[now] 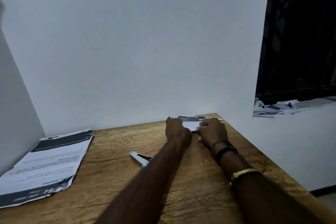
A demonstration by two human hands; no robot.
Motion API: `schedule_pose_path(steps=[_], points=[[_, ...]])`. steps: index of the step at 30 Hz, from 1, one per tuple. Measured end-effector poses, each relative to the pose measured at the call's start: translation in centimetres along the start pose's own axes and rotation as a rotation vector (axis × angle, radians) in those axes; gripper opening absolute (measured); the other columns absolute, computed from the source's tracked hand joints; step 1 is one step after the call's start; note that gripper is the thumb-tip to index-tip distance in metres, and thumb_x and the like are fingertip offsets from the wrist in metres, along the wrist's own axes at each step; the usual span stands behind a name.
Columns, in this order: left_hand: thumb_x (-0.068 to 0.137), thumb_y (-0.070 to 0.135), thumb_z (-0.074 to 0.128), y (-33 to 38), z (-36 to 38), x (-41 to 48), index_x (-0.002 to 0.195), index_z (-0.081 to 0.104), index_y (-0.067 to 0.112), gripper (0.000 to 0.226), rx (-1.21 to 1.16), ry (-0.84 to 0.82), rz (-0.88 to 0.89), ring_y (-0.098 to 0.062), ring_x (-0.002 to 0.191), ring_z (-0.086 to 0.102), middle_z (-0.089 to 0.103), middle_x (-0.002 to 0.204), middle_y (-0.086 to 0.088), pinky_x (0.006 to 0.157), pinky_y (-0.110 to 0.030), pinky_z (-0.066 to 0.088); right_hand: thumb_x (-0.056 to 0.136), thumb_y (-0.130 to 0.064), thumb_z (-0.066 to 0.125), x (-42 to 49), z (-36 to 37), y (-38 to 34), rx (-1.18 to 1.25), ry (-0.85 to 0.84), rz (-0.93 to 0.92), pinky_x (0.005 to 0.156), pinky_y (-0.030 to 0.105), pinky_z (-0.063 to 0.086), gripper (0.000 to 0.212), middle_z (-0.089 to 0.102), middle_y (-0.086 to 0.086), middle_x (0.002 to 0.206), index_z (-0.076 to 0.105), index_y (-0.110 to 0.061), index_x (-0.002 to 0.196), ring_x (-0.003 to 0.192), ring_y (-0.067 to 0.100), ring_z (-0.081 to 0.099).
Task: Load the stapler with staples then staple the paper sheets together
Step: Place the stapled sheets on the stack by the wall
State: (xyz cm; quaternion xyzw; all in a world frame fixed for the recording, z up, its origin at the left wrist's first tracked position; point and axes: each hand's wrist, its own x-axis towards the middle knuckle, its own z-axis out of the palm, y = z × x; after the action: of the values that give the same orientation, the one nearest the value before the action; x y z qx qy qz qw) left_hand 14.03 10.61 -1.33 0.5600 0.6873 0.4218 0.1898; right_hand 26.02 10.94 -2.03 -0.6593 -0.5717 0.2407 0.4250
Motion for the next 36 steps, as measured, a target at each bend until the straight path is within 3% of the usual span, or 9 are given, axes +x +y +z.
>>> schedule_pose_path(steps=[2, 6, 9, 12, 19, 24, 29, 32, 36], points=[[0.082, 0.008, 0.07, -0.2, 0.6, 0.4, 0.126, 0.059, 0.008, 0.045, 0.028, -0.007, -0.036, -0.025, 0.132, 0.052, 0.048, 0.144, -0.011, 0.111, -0.032, 0.042, 0.085, -0.028, 0.073, 0.4, 0.3, 0.1, -0.064, -0.017, -0.015, 0.093, 0.033, 0.055, 0.009, 0.078, 0.006, 0.095, 0.073, -0.019, 0.083, 0.098, 0.026, 0.073], [0.084, 0.013, 0.07, -0.1, 1.2, 1.6, 0.125, 0.058, 0.012, 0.043, 0.064, -0.009, -0.101, -0.027, 0.127, 0.054, 0.055, 0.135, -0.006, 0.107, -0.037, 0.046, 0.084, -0.021, 0.07, 1.3, 0.8, 0.2, -0.252, -0.011, -0.08, 0.076, 0.026, 0.049, 0.023, 0.072, 0.005, 0.092, 0.061, -0.015, 0.064, 0.1, 0.03, 0.068], [0.085, 0.018, 0.071, 0.0, 1.6, 2.5, 0.123, 0.063, 0.023, 0.04, 0.15, -0.025, -0.13, -0.025, 0.13, 0.05, 0.056, 0.136, -0.001, 0.106, -0.037, 0.043, 0.087, -0.024, 0.068, 1.9, 1.1, 0.1, -0.355, -0.037, -0.105, 0.083, 0.03, 0.051, 0.007, 0.071, 0.005, 0.11, 0.069, -0.017, 0.084, 0.111, 0.029, 0.066], [0.085, 0.021, 0.072, -0.2, 2.0, 3.1, 0.121, 0.066, 0.028, 0.038, 0.212, -0.043, -0.142, -0.024, 0.131, 0.048, 0.061, 0.133, 0.001, 0.105, -0.036, 0.039, 0.09, -0.031, 0.066, 2.5, 1.5, 0.1, -0.439, -0.075, -0.106, 0.09, 0.032, 0.051, 0.027, 0.069, 0.005, 0.125, 0.07, -0.022, 0.115, 0.118, 0.028, 0.063], [0.086, 0.022, 0.067, -0.7, 2.6, 3.3, 0.122, 0.064, 0.024, 0.036, 0.291, -0.072, -0.08, -0.023, 0.132, 0.049, 0.06, 0.132, 0.0, 0.11, -0.039, 0.038, 0.09, -0.032, 0.061, 2.6, 1.9, 0.0, -0.503, -0.097, -0.141, 0.087, 0.032, 0.051, 0.026, 0.069, 0.009, 0.122, 0.069, -0.016, 0.109, 0.115, 0.032, 0.064], [0.087, 0.023, 0.072, -0.7, 1.9, 3.0, 0.12, 0.069, 0.017, 0.034, 0.052, -0.007, 0.014, -0.023, 0.137, 0.048, 0.062, 0.134, -0.003, 0.111, -0.033, 0.04, 0.093, -0.028, 0.058, 1.6, 1.8, -0.7, -0.409, 0.019, -0.216, 0.09, 0.033, 0.05, 0.031, 0.067, 0.006, 0.13, 0.068, -0.022, 0.123, 0.121, 0.03, 0.062], [0.09, 0.022, 0.066, -0.8, -0.6, 1.1, 0.099, 0.079, 0.016, 0.018, -0.216, 0.112, 0.126, -0.018, 0.106, 0.069, 0.078, 0.104, 0.0, 0.092, -0.031, 0.052, 0.095, -0.028, 0.055, -0.5, 2.2, -3.1, -0.244, 0.141, -0.303, 0.079, 0.033, 0.048, 0.024, 0.07, 0.004, 0.119, 0.075, -0.023, 0.108, 0.11, 0.029, 0.064], [0.094, 0.023, 0.062, -1.3, -2.7, -0.1, 0.094, 0.078, 0.013, 0.019, -0.33, 0.198, 0.179, -0.016, 0.092, 0.072, 0.078, 0.091, 0.0, 0.087, -0.037, 0.057, 0.096, -0.028, 0.055, -2.1, 2.8, -4.8, -0.099, 0.159, -0.343, 0.077, 0.03, 0.044, 0.025, 0.071, 0.001, 0.116, 0.075, -0.024, 0.109, 0.107, 0.025, 0.064], [0.095, 0.025, 0.062, -2.7, -6.0, -1.3, 0.092, 0.076, 0.017, 0.016, -0.442, 0.305, 0.198, -0.012, 0.084, 0.072, 0.076, 0.084, 0.005, 0.082, -0.043, 0.059, 0.095, -0.024, 0.059, -4.8, 4.5, -7.5, 0.139, 0.187, -0.422, 0.078, 0.03, 0.053, 0.02, 0.075, 0.001, 0.104, 0.077, -0.02, 0.103, 0.098, 0.02, 0.068]])
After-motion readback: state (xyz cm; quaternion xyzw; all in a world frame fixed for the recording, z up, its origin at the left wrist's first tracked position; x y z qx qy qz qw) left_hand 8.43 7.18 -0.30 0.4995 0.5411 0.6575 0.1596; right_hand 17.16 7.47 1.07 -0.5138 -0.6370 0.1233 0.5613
